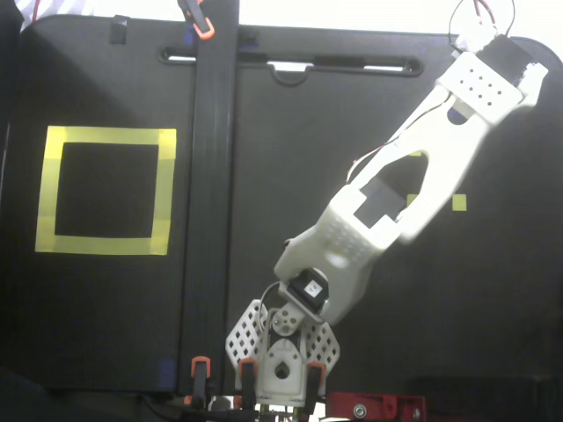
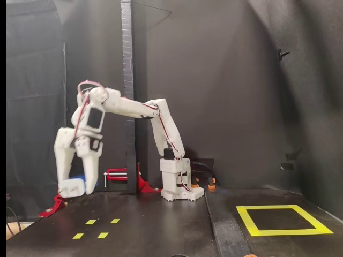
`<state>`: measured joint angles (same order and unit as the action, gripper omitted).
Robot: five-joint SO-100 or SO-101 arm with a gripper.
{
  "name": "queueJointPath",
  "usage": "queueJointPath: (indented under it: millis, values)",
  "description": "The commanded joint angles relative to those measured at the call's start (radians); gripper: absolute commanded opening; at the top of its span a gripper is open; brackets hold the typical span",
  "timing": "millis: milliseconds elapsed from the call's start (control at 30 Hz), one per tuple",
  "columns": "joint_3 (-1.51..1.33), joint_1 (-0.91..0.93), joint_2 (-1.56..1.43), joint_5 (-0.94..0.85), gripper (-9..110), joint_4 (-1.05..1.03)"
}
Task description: Grasp the block and place it in the designated area.
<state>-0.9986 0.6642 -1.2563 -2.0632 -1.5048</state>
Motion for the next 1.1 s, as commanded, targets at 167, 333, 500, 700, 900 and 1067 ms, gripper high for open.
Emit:
queueJointPath:
  millis: [167, 333, 500, 700, 900, 1067]
  values:
    - [-0.092, -0.060, -0.198, 0.040, 20, -0.064]
    - [-0.225, -0.103, -0.308, 0.063, 20, -0.063]
    - [-0.364, -0.143, -0.400, 0.084, 20, -0.034]
    - [-0.557, -0.176, -0.515, 0.098, 20, 0.023]
    - [-0.669, -0.198, -0.554, 0.112, 20, 0.064]
    - [-0.758, -0.204, -0.554, 0.123, 20, 0.129]
